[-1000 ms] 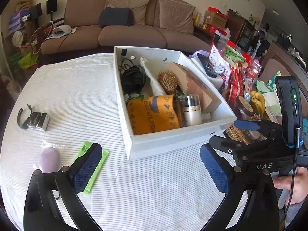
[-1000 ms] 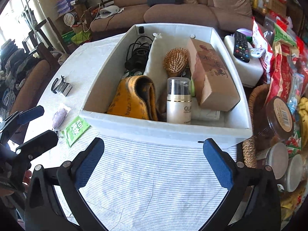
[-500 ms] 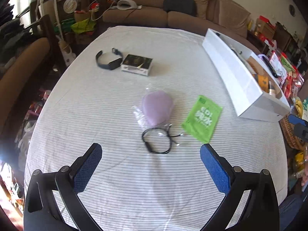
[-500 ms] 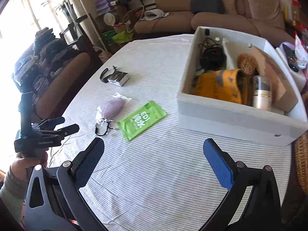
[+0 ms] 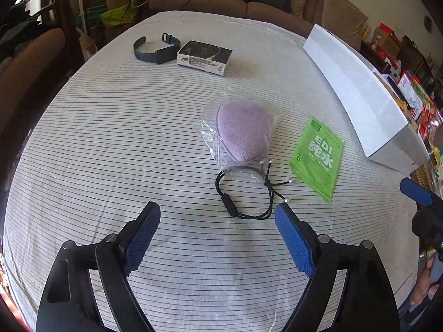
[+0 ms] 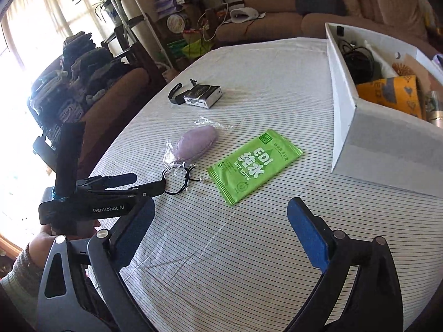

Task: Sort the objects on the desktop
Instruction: 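Move the left gripper to the black earphone cable and grasp it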

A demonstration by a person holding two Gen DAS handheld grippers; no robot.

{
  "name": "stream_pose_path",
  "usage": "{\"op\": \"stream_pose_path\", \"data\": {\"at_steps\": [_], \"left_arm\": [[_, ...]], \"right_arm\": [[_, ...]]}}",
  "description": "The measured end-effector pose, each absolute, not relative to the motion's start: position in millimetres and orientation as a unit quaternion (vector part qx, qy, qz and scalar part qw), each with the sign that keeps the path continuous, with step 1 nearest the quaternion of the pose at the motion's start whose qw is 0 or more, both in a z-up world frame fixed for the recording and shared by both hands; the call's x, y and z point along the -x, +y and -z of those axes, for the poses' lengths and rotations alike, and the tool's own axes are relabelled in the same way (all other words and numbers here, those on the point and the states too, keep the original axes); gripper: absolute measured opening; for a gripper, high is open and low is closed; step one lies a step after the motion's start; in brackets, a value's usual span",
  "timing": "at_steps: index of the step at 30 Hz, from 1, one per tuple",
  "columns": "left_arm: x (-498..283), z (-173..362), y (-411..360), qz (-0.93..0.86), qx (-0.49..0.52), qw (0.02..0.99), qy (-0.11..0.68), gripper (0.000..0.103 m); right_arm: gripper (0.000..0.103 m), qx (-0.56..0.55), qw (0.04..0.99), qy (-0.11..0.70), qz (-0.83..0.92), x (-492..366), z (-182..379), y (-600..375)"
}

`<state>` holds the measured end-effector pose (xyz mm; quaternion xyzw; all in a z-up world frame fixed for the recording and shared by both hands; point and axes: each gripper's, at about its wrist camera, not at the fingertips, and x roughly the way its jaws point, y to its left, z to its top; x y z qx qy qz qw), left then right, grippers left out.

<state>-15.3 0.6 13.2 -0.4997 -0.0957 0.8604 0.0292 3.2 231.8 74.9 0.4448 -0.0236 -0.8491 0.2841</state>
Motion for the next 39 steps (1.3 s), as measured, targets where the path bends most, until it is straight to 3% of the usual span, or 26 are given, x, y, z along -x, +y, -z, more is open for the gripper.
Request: {"op": "stream_pose_path", "data": {"at_steps": [2,4,8,9,10,12,22,26,33,39], "left_arm": [[19,-9,3,-0.860,0.501,0.035,-0.094,0.084],[23,-5,7,-0.861,0.500,0.036,-0.088,0.080],[30,-5,13,-0.864,0.496,0.038,-0.076,0.078],[30,-5,13,-0.867,0.493,0.034,-0.069,0.062],[30,-6,13,-0.869,0.490,0.026,-0.062,0.035],[30,-6,7,-0.869,0.489,0.018,-0.068,0.006],[21,-7,-27,-0.856,0.489,0.031,-0.168,0.004],[16,-31,-39,-0.864,0.456,0.050,-0.207,0.004],[14,-53,-47,-0.870,0.442,0.055,-0.211,0.004],[22,-3,-23,-0.842,0.508,0.042,-0.177,0.021]], "right_arm": [[0.077,-0.442,0.280,-0.013,0.852,-1,-69,227],[0.068,-0.444,0.274,-0.008,0.853,1,-65,223],[0.068,-0.444,0.272,-0.022,0.854,4,-60,218],[0.068,-0.444,0.270,-0.023,0.854,5,-60,215],[0.068,-0.443,0.269,-0.020,0.855,5,-59,213],[0.068,-0.443,0.264,-0.013,0.857,6,-57,208],[0.068,-0.467,0.237,-0.053,0.850,24,-36,214],[0.068,-0.464,0.248,-0.090,0.846,24,-35,217],[0.068,-0.451,0.273,-0.067,0.847,26,-44,196],[0.068,-0.446,0.273,-0.077,0.849,34,-52,193]]}}
